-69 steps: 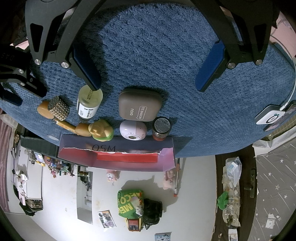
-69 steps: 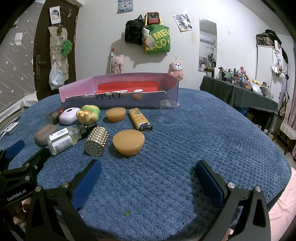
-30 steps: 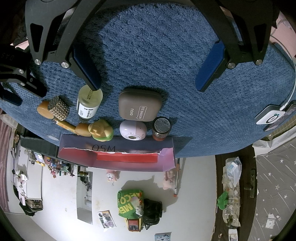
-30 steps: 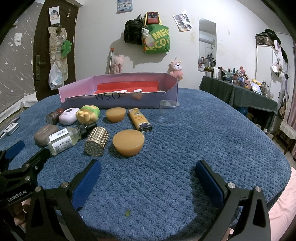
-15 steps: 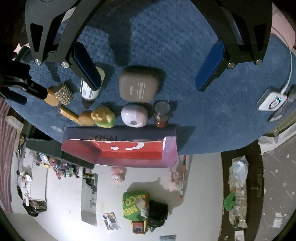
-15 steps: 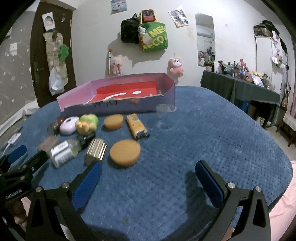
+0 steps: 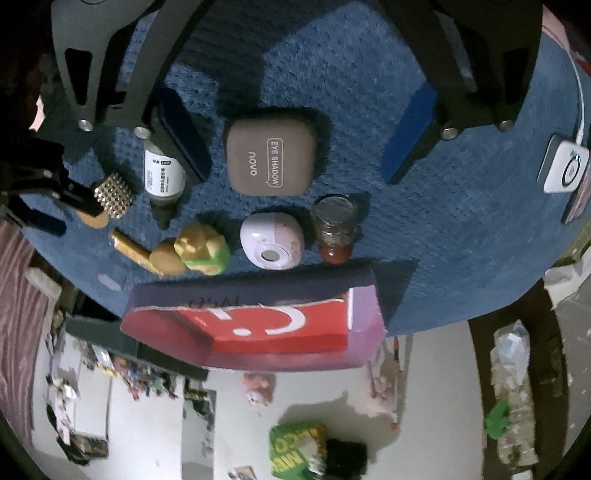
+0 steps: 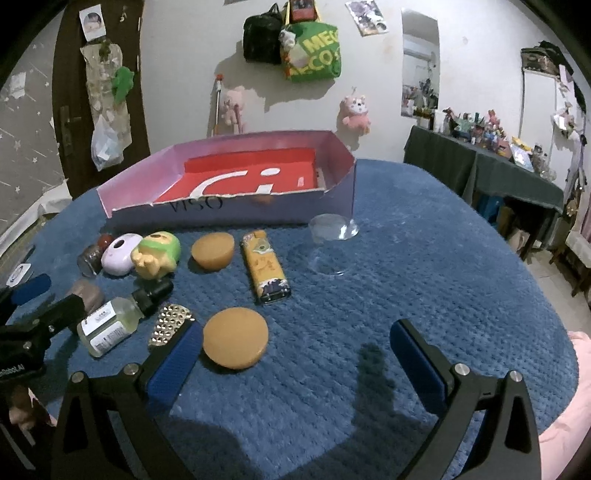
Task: Organize rigid objects
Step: 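Grasp the grey eye shadow case with the left gripper while the right grasps the tan sponge, then carry the eye shadow case and sponge into the pink box and release both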
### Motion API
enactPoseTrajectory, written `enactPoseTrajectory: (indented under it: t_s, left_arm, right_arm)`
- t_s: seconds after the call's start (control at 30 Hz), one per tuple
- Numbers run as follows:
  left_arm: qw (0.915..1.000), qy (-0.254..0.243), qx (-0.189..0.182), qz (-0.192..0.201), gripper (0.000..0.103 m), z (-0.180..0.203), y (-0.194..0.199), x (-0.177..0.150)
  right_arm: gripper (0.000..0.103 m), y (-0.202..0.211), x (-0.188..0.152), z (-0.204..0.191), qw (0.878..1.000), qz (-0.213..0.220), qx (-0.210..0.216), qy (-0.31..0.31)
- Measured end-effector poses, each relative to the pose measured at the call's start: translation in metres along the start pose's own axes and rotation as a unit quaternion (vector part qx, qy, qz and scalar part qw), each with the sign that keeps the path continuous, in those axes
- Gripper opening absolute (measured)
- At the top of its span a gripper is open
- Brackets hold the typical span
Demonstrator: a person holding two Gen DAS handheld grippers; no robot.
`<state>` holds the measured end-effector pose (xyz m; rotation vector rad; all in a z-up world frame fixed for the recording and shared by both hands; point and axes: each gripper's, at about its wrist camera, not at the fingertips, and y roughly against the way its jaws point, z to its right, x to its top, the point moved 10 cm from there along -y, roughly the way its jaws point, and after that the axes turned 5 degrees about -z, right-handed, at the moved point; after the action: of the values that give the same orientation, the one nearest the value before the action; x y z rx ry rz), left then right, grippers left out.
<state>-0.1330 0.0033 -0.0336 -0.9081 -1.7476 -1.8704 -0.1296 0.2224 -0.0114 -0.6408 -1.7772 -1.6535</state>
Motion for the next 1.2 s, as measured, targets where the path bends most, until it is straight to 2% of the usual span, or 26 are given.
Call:
enactPoseTrajectory:
  t_s: [0.1, 0.17, 0.3, 0.33, 0.4, 0.43, 0.47, 0.5, 0.53, 0.7, 1.0, 1.2]
  left_arm:
    - [0.9999, -0.007, -0.002, -0.015, 0.083, 0.001, -0.006, -0.001]
    - [0.9997, -0.008, -0.006, -0.022, 0.073, 0.001, -0.01, -0.002]
    - [0.9992, -0.013, -0.025, -0.027, 0.058, 0.007, -0.012, -0.004]
    - [0.999, -0.019, -0.031, -0.027, 0.05, 0.01, -0.012, -0.004]
    - [0.9988, -0.027, -0.032, -0.026, 0.05, 0.013, -0.01, -0.003]
    - [0.9985, -0.028, -0.038, -0.027, 0.05, 0.015, -0.009, -0.003]
    - [0.9983, -0.028, -0.043, -0.028, 0.05, 0.017, -0.008, -0.003]
    - [0.9982, -0.027, -0.046, -0.028, 0.05, 0.018, -0.007, -0.001]
    - [0.9982, -0.029, -0.047, -0.024, 0.05, 0.019, -0.005, 0.001]
    - [0.998, -0.04, -0.049, -0.005, 0.05, 0.023, 0.005, 0.014]
    - [0.9986, -0.026, -0.045, 0.005, 0.05, 0.021, 0.009, 0.025]
    - [0.9987, -0.018, -0.043, 0.021, 0.05, 0.017, 0.014, 0.05]
  right_arm:
    - [0.099, -0.005, -0.001, -0.004, 1.0, -0.011, 0.011, 0.0]
    - [0.091, -0.009, -0.001, -0.005, 1.0, -0.015, 0.008, 0.007]
    - [0.084, -0.013, -0.003, -0.008, 1.0, -0.021, 0.017, 0.009]
    - [0.079, -0.013, -0.003, -0.01, 1.0, -0.019, 0.02, 0.012]
    - [0.069, -0.012, -0.003, -0.012, 0.999, -0.017, 0.028, 0.016]
    - [0.059, -0.011, -0.002, -0.014, 0.999, -0.017, 0.033, 0.019]
    - [0.053, -0.011, -0.002, -0.016, 0.999, -0.018, 0.042, 0.02]
    - [0.042, -0.009, -0.002, -0.02, 0.998, -0.019, 0.052, 0.021]
    - [0.04, -0.008, -0.001, -0.023, 0.998, -0.019, 0.059, 0.023]
    - [0.04, 0.002, 0.009, -0.024, 0.998, -0.005, 0.056, 0.029]
    - [0.04, 0.007, 0.019, -0.023, 0.997, -0.003, 0.07, 0.021]
    - [0.04, 0.007, 0.035, -0.024, 0.996, 0.0, 0.084, 0.023]
